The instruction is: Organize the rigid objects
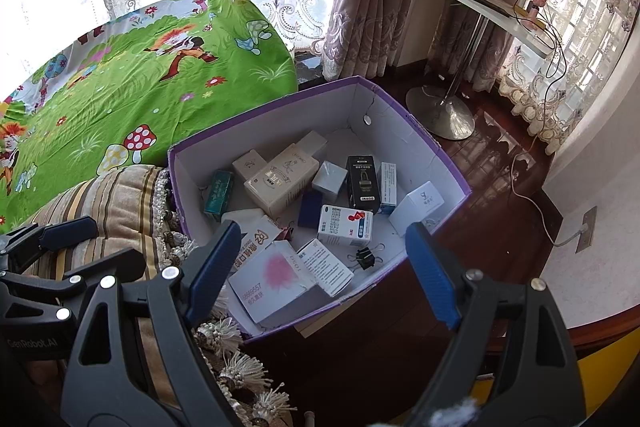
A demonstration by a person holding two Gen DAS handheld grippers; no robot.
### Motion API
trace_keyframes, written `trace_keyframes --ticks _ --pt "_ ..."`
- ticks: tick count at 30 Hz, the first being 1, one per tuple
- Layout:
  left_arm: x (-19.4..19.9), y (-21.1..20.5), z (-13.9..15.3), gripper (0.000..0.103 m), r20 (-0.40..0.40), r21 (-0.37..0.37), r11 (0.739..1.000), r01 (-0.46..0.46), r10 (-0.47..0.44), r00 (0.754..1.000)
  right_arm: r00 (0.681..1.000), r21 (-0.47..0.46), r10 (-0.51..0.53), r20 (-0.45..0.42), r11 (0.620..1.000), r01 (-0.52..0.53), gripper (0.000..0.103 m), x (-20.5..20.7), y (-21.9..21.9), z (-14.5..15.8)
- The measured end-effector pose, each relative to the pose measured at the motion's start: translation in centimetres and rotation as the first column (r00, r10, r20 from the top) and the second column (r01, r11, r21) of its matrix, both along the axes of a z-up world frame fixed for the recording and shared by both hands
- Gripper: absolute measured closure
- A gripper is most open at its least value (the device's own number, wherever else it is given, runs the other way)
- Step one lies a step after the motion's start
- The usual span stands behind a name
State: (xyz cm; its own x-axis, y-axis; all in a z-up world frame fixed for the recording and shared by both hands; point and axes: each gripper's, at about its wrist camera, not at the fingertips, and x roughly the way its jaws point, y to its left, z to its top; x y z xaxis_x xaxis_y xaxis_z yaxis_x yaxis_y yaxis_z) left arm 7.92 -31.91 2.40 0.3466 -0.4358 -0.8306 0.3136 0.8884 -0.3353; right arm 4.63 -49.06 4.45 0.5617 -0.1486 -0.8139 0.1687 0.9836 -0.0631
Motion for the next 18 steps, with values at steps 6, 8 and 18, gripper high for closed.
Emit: trace_keyframes --ticks 6,8,18 --pt "0.00 -0.02 -0.02 0.014 -0.001 -0.002 1.000 0.001 -0.001 1.000 1.000 0.000 0.000 0.000 1.000 0.000 0.017 0.01 -0.05 -0.01" --pt "-0.03 -0.06 -0.09 0.013 0.000 -0.003 1.000 0.005 -0.005 1.000 1.000 0.002 -0.002 -0.001 1.000 0.002 0.017 -0.01 -0.08 -0.04" --pt "0.04 -0.17 -0.14 0.011 0.005 0.007 1.000 0.017 -0.017 1.000 1.000 0.007 -0.006 -0.004 1.000 0.006 0.017 -0.05 -0.10 -0.07"
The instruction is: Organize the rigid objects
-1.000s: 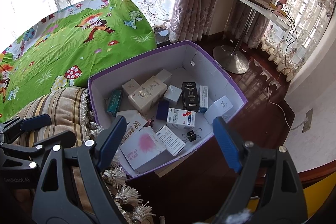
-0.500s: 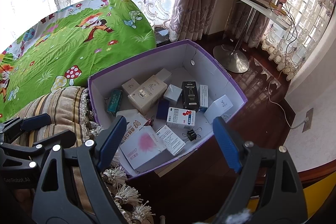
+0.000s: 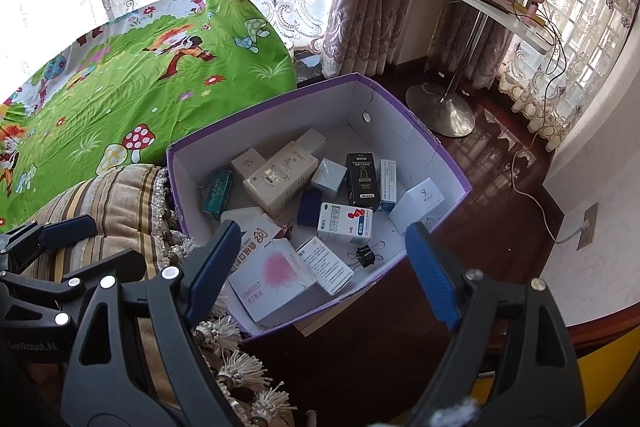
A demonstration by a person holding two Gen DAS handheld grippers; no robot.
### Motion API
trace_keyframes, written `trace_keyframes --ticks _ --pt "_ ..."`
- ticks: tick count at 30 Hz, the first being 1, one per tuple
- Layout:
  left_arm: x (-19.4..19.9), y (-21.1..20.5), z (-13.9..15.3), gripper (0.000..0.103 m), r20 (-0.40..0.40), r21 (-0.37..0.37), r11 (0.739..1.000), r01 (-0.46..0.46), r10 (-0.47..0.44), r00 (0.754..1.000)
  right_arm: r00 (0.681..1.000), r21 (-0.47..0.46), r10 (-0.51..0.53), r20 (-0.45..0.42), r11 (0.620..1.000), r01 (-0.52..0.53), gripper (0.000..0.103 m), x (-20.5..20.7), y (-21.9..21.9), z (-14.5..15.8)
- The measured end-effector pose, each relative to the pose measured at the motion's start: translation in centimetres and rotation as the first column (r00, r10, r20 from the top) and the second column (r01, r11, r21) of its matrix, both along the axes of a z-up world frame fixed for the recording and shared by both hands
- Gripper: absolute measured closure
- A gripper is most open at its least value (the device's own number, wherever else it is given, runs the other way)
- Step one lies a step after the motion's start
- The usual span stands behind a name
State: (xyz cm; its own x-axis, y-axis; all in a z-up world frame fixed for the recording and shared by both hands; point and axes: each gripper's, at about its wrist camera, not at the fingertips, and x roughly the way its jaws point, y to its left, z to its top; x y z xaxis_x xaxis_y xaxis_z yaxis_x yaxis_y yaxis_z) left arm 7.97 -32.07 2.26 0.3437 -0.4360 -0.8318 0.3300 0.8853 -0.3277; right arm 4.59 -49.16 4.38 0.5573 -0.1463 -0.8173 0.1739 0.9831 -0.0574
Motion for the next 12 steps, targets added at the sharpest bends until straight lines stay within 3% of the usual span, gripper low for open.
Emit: trace_keyframes --ticks 12 --pt "-0.14 -0.11 0.33 0.009 0.017 -0.003 1.000 0.008 -0.008 1.000 1.000 0.001 -0.005 -0.006 1.000 0.005 0.017 -0.17 0.07 -0.35"
